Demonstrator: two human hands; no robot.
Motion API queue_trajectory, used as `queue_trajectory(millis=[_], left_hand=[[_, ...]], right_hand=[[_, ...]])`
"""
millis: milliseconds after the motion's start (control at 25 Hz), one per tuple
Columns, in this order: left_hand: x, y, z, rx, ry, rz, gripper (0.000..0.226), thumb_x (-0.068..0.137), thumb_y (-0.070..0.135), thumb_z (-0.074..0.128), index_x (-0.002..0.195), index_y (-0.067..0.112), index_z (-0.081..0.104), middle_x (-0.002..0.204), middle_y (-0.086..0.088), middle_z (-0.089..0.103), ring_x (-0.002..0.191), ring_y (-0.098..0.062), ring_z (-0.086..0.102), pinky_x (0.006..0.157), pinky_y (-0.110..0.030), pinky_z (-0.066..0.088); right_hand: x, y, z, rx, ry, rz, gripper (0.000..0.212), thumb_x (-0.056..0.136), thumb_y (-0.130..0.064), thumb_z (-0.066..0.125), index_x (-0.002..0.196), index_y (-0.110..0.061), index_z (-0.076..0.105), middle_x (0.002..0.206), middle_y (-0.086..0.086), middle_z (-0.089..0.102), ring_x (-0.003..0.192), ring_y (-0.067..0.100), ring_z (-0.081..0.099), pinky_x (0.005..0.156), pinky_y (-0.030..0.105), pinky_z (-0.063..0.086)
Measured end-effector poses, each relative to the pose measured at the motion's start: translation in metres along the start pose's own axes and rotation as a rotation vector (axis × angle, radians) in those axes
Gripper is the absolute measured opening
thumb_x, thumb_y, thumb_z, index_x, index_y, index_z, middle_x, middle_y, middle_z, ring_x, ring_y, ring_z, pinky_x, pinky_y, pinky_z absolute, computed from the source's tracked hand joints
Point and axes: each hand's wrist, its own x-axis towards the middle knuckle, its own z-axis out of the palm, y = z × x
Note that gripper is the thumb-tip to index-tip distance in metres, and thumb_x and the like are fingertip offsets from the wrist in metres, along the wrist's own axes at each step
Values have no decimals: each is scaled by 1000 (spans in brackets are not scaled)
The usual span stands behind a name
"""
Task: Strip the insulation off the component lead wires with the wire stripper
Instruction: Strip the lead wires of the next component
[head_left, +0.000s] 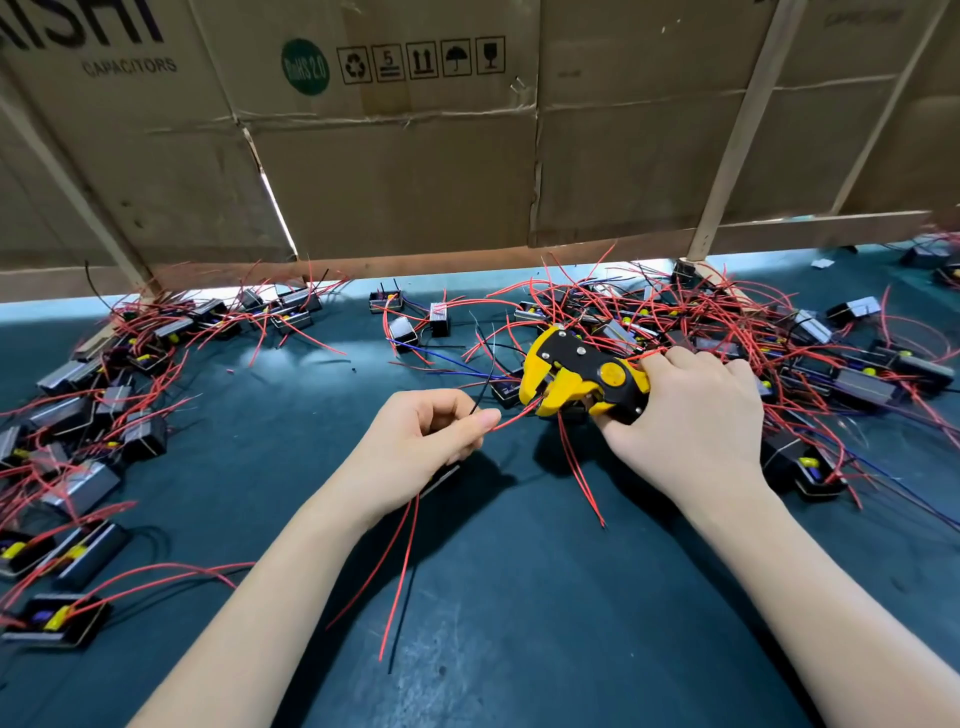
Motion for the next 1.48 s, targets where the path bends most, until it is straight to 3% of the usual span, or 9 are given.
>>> queue_trajectory(millis=[320,560,720,840,1040,1120,1200,1320,1480], left_hand=[[-1,2,1,-12,-18,8,34,95,21,60,66,8,46,47,11,42,50,-8,32,51,-16,29],[2,-2,-2,-21,4,-1,35,87,39,62,68,12,52,54,9,48,53,-7,39,54,-15,33],[-1,-10,-22,492,99,-59,55,62,69,72,102,32,58,90,14,59,74,1,51,68,-17,40],[-4,-15,-29,726,5,-145,51,65,57,81,99,31,54,77,7,60,64,-5,48,62,-25,39],[0,-10,12,226,204,-124,60,70,35,87,118,24,53,89,3,64,57,-3,54,65,-20,49],[2,-5,20,-122,48,-163,81,73,37,80,141,29,37,123,4,58,87,-6,68,84,-24,56],[6,-3,9,-87,-19,-119,70,80,36,71,141,28,39,133,4,55,111,-9,63,97,-21,50],[8,-4,-37,302,346,-22,22,90,21,69,111,21,65,115,1,68,108,-16,62,101,-29,46],[-13,-28,-116,1044,895,-324,28,88,21,65,111,5,67,114,-25,62,109,-45,55,93,-47,43]], right_hand=[[-1,-4,-9,61,-18,8,43,60,-45,83,50,-14,55,51,11,58,52,34,59,57,27,28],[0,0,-2,75,26,-1,43,68,-48,73,73,-6,63,73,12,61,73,35,60,68,37,33],[0,3,-4,200,-1,119,44,76,-53,71,69,-13,53,71,7,57,74,37,59,69,39,36],[1,3,-10,297,-9,152,47,78,-54,69,63,-13,49,65,5,53,67,36,55,64,39,41],[2,1,-16,564,46,175,44,80,-48,71,63,-13,51,60,4,50,61,24,43,59,35,33],[0,2,-18,815,53,97,44,82,-44,73,63,-11,51,58,6,47,59,21,39,58,30,33],[-2,0,-23,1121,-73,33,47,82,-54,67,68,-10,57,62,7,52,60,23,45,60,32,39],[-10,-10,-28,1512,-420,-84,55,87,-59,59,76,-4,62,74,17,61,70,32,58,68,36,49],[-20,-23,-29,1614,-793,-52,66,80,-68,63,77,-2,64,73,19,61,70,36,60,69,43,49]])
